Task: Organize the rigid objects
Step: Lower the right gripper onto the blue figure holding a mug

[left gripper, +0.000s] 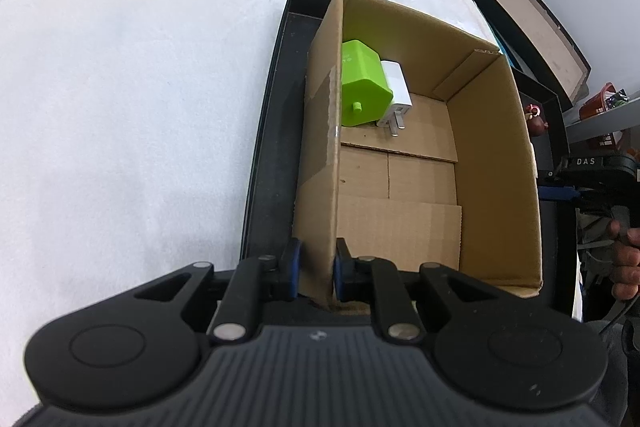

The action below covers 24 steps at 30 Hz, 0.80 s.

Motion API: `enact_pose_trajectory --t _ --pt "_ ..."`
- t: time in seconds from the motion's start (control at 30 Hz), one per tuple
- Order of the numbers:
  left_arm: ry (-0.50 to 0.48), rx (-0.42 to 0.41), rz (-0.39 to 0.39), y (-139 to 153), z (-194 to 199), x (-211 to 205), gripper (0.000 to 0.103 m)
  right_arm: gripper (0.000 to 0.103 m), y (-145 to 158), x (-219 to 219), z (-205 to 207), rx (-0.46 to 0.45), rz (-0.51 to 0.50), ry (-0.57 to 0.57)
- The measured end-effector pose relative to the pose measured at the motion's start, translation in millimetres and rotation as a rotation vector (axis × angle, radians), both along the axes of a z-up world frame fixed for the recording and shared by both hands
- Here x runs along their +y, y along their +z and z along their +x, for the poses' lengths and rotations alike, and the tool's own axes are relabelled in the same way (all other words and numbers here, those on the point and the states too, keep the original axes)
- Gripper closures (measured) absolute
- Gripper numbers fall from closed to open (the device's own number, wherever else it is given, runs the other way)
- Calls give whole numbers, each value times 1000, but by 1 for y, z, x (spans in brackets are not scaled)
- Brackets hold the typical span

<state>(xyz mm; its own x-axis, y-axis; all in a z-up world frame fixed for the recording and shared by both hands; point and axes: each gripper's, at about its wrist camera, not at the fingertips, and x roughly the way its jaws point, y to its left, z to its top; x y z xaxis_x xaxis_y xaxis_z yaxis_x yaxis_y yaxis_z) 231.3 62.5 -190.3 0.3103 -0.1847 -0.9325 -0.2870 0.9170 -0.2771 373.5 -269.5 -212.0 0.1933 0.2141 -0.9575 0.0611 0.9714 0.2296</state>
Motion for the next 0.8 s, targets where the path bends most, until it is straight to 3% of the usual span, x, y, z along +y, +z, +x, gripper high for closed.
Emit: enact_pose_trajectory --t 0.3,0.8 --pt "-1 2 8 -1 1 -2 87 80 -3 -4 -5 13 6 -29" --pt "-22 -3 19 0 0 -2 87 75 3 -18 -23 20 -61 -27"
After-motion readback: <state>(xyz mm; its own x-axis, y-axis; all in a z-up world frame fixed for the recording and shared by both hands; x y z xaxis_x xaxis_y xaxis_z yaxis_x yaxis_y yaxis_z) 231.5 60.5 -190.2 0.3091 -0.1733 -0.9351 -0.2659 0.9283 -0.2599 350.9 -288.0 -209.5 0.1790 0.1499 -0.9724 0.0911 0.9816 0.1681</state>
